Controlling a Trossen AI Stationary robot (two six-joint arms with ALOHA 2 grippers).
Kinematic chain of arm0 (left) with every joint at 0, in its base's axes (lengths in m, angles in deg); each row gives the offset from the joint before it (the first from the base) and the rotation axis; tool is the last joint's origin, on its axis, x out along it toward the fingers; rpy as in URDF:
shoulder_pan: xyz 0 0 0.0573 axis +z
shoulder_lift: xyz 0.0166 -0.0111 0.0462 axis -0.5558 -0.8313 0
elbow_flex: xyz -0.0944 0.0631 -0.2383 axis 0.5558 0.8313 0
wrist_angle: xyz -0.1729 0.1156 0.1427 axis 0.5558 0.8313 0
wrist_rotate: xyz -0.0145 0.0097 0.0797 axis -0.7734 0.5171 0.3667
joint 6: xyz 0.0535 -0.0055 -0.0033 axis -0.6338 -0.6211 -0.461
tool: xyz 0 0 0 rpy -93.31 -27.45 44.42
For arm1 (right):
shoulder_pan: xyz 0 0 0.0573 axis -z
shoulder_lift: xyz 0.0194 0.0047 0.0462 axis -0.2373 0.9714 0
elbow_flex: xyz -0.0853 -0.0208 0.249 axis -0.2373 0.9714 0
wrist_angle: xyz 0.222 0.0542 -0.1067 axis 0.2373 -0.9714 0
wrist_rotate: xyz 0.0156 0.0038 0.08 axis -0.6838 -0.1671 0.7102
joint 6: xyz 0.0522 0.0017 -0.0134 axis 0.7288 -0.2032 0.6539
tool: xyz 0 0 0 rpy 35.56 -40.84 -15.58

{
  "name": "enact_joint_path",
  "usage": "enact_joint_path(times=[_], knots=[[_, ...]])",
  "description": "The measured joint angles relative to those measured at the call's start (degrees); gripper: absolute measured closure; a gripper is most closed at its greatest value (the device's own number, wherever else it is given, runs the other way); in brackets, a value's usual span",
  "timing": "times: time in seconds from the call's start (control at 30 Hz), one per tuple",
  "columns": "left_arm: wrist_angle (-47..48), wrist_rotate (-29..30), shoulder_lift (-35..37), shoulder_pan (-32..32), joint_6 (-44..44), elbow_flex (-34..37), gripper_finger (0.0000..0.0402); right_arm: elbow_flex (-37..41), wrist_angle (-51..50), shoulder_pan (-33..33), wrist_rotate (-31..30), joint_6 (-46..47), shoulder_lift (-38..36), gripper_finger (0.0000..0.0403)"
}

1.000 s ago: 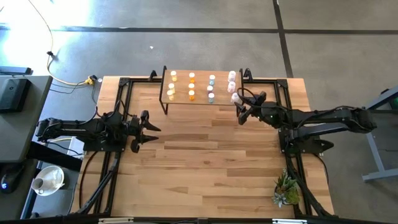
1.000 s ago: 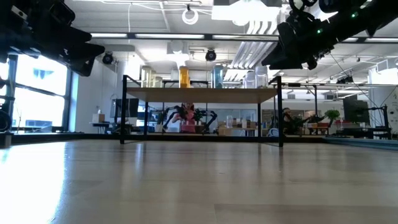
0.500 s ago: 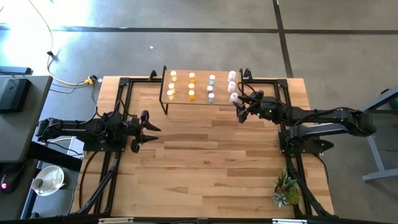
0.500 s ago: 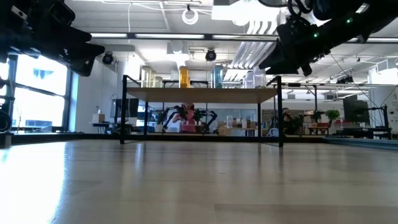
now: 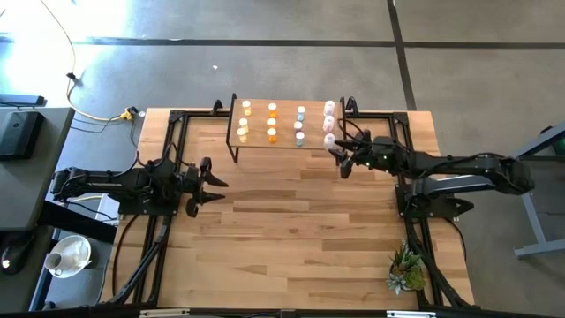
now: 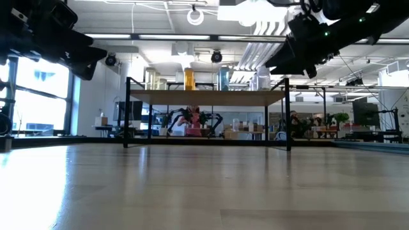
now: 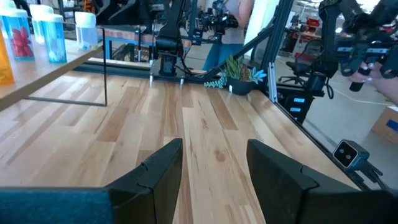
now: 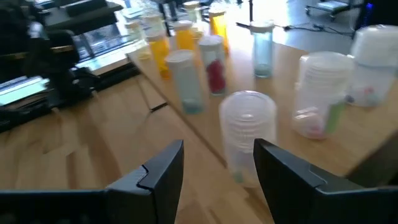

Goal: Pick and place medicine bottles onto shelf by color
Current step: Adjust the transparent pill bottle on the shelf

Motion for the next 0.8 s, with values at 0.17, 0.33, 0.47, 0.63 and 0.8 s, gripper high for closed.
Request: enact_joint_path(times=[0.17,0.33,0.47,0.63,0.8], knots=[[0.8,-0.1,0.0,0.0,-1.4,0.0,0.0232,0.0,-0.3,-4.4,0.2,-3.9,-1.8,0.0217],[0.6,-0.1,0.0,0.0,-3.0,0.0,0.0232,0.4,-1.1,-7.6,-0.4,-7.2,-4.7,0.0217],[0.6,0.0,0.0,0.0,-3.0,0.0,0.0232,1.8,-1.9,-8.0,-1.5,-6.0,-6.6,0.0217],[0.6,1.6,0.0,0.0,-3.0,0.0,0.0232,2.4,-1.4,-6.8,-0.8,-5.3,-4.7,0.0217],[0.5,3.3,0.0,0.0,-3.0,0.0,0.0232,2.5,0.4,-5.2,0.5,-4.7,-1.0,0.0217]])
